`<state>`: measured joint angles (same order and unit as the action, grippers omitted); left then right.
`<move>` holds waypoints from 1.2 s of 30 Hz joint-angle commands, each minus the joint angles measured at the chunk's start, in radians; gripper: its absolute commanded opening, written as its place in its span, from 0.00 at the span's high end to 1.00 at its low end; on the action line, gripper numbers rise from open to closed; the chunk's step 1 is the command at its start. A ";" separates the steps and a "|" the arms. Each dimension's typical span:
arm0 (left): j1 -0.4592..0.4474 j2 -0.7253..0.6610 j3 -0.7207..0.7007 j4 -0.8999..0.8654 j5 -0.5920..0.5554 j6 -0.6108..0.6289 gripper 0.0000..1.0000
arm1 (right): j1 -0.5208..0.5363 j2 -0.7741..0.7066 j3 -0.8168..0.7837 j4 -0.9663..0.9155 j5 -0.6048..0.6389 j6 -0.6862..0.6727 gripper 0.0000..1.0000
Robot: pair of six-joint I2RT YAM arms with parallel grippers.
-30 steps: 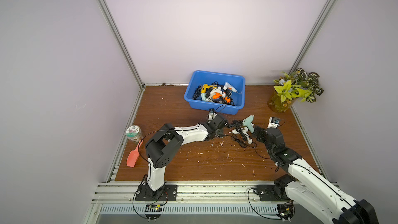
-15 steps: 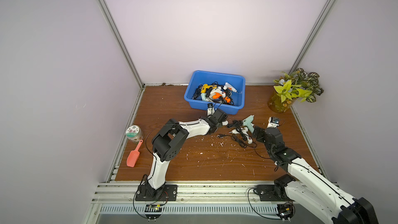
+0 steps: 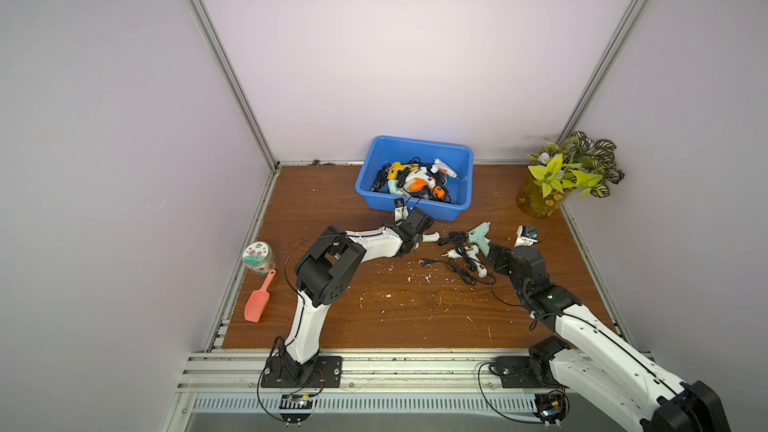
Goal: Put the hot melt glue gun into the storage box
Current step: Pick up the hot melt adhesive gun from the center of the board.
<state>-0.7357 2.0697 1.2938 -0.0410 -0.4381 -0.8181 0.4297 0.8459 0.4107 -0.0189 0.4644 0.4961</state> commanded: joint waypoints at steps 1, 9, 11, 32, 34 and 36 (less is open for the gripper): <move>0.011 0.028 0.015 -0.032 0.028 0.011 0.34 | -0.003 -0.009 -0.003 0.025 -0.010 0.019 0.01; 0.013 -0.025 -0.064 -0.056 0.097 0.032 0.54 | -0.003 -0.017 -0.006 0.021 -0.008 0.025 0.01; 0.023 -0.047 -0.094 -0.069 0.119 0.041 0.62 | -0.003 -0.020 -0.006 0.020 -0.007 0.026 0.01; 0.087 -0.104 -0.166 -0.179 0.182 0.136 0.49 | -0.005 -0.019 0.008 0.019 0.001 0.030 0.01; 0.087 -0.089 -0.157 -0.184 0.187 0.135 0.50 | -0.005 -0.019 0.009 0.019 0.002 0.029 0.01; 0.089 -0.080 -0.154 -0.187 0.194 0.135 0.52 | -0.005 -0.021 0.010 0.019 0.007 0.028 0.01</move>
<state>-0.6601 1.9354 1.1439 -0.1497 -0.2741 -0.6933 0.4294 0.8371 0.4107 -0.0189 0.4629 0.5140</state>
